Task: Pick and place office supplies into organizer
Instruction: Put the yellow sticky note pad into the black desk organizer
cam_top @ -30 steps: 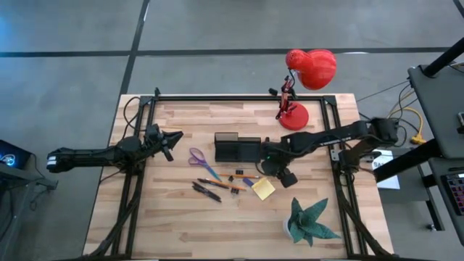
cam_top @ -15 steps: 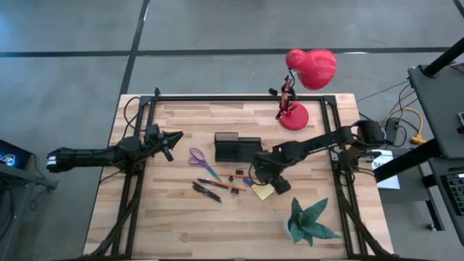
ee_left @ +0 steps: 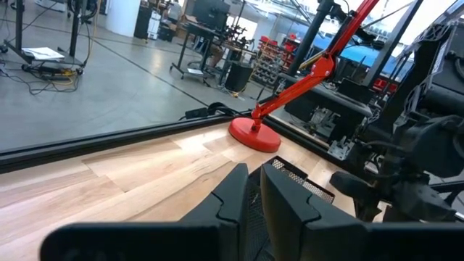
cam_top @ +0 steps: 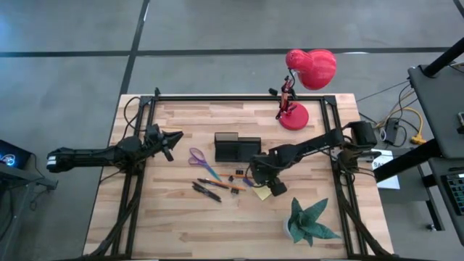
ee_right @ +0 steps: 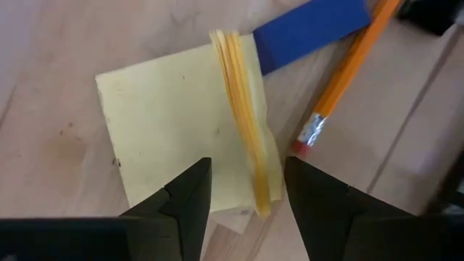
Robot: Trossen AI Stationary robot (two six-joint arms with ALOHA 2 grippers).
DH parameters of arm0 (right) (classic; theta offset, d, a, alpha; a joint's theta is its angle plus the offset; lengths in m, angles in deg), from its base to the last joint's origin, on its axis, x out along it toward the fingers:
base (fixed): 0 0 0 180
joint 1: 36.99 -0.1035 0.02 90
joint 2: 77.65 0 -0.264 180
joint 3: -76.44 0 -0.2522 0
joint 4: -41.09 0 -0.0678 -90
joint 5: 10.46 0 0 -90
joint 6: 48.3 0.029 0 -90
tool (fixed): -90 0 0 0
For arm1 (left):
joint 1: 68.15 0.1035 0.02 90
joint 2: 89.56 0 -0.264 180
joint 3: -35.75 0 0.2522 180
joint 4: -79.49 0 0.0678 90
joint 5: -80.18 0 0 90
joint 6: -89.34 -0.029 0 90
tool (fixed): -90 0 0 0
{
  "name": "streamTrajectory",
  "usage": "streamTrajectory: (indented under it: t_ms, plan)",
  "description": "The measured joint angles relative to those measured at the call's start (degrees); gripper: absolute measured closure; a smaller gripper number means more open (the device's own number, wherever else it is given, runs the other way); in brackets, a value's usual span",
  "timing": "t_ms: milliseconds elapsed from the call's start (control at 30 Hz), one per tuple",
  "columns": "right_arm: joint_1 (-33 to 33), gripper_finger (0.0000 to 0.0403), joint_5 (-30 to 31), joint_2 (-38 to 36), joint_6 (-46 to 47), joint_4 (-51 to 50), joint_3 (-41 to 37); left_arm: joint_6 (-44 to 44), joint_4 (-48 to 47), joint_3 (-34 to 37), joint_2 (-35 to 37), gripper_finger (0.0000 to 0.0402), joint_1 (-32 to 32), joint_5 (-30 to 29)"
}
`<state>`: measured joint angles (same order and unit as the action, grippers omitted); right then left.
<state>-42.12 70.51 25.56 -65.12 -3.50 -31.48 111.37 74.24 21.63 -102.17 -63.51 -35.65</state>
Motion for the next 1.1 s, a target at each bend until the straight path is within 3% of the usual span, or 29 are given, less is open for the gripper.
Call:
streamTrajectory:
  t_ms: [200,467,567,700,900,1100]
  plan:
    - [0.02,0.0274,0.03,0.08,1.68,-0.29,0.04,0.01,0.0,0.0,0.0,0.0377,0.0,0.0]
    - [0.02,0.0359,-0.3,0.06,2.11,-0.61,0.07,0.0,-0.02,0.0,0.0,0.0377,0.0,0.0]
    - [0.27,0.0388,-3.85,-0.47,5.0,-3.04,0.61,0.0,0.0,0.0,0.0,0.0377,0.0,-0.01]
    - [1.57,0.0394,-7.51,-5.1,11.05,-4.95,2.2,0.01,-0.02,0.0,-0.02,0.0377,0.0,0.0]
    - [5.49,0.0394,1.08,-14.34,15.78,-2.57,3.75,0.0,0.01,0.0,0.07,0.0377,0.0,-0.02]
    - [12.1,0.0394,12.05,-14.64,17.96,-2.0,3.9,-0.01,0.0,0.0,0.07,0.0377,0.0,0.0]
